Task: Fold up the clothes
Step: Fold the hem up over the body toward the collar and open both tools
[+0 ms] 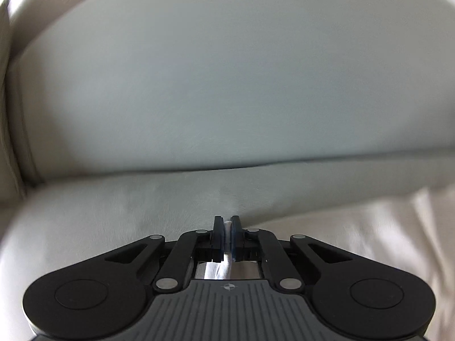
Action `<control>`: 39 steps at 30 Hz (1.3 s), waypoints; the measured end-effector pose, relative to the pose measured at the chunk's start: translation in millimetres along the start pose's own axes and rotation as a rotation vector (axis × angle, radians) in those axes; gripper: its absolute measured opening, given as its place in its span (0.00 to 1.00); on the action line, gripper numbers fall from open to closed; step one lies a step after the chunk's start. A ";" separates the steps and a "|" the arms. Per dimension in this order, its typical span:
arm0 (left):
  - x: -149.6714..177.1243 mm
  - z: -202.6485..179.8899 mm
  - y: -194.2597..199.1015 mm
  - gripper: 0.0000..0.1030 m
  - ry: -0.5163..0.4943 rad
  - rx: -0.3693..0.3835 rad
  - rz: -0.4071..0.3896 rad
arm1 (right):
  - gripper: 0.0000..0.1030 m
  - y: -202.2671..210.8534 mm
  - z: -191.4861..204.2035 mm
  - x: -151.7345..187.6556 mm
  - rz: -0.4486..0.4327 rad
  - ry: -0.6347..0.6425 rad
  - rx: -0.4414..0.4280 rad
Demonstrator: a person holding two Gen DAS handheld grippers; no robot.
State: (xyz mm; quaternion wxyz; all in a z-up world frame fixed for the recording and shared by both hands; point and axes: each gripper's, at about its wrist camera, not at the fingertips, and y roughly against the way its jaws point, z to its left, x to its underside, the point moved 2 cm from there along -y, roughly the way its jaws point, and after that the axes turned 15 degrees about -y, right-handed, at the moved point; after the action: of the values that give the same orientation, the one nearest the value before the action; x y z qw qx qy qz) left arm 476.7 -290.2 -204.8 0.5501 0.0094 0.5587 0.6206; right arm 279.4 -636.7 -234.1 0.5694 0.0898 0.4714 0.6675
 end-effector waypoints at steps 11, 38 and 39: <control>20.1 58.6 145.6 0.02 0.196 -0.051 -0.118 | 0.03 132.2 24.0 6.9 -0.101 -0.016 -0.070; 238.4 -4.4 341.7 0.02 0.440 0.138 0.142 | 0.03 314.5 -82.0 221.6 0.320 0.026 0.087; 242.2 -3.4 345.3 0.02 0.442 0.142 0.137 | 0.03 317.6 -83.6 223.1 0.321 0.025 0.093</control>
State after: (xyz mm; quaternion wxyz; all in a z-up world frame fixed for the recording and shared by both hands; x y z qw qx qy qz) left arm 146.9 -45.4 -109.0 0.3693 -0.0501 0.7056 0.6026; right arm -64.8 -462.7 -139.9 0.4448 0.1819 0.4883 0.7285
